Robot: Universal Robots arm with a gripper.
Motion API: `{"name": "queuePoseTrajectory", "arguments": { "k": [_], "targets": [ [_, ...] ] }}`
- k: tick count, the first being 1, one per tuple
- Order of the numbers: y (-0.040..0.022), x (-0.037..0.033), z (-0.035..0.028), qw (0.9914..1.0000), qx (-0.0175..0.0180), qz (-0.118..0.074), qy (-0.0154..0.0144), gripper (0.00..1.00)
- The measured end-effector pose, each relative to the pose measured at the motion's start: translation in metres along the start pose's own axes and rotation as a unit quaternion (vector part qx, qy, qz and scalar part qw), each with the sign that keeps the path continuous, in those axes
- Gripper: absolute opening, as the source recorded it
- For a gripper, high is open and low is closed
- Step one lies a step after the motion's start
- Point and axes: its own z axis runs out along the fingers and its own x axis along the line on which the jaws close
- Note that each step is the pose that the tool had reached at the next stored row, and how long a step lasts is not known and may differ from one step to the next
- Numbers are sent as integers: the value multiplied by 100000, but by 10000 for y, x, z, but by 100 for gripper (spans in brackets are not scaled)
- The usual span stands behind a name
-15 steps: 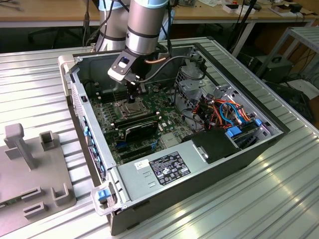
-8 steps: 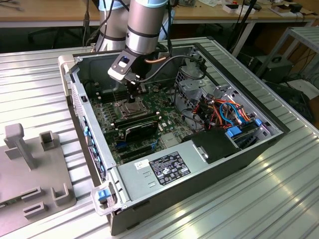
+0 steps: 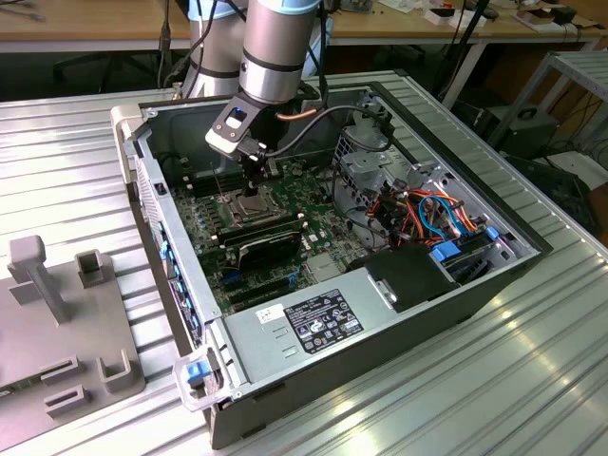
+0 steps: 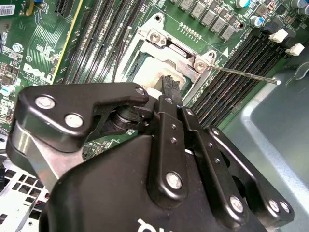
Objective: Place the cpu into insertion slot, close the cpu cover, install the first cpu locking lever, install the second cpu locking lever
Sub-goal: 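Install the first cpu locking lever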
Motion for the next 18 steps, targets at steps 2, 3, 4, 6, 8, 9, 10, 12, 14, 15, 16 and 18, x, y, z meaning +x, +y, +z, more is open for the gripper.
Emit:
{"name": "queuePoseTrajectory", "arguments": {
  "k": [2, 3, 4, 6, 8, 9, 10, 12, 14, 15, 16, 18],
  "targets": [
    [-3, -2, -64, 100000, 3, -13, -12, 11],
    [-4, -3, -106, 100000, -1, -70, -54, 11],
    [-7, -5, -140, 100000, 1, -79, -61, 11],
    [-9, -7, -192, 100000, -6, -136, -58, 11],
    [-9, -7, -199, 99999, -34, -476, -69, 11],
    [-10, -7, -199, 99995, -49, -984, -104, 11],
    [-10, -7, -200, 99985, -72, -1722, -151, 11],
    [-10, -7, -200, 99918, -163, -4044, -273, 11],
    [-10, -7, -200, 99683, -313, -7940, -479, 11],
    [-10, -7, -200, 99619, -343, -8698, -517, 11],
    [-10, -7, -200, 99526, -384, -9703, -572, 11],
    [-10, -7, -199, 99274, -478, -11999, -691, 11]
  ]
}}
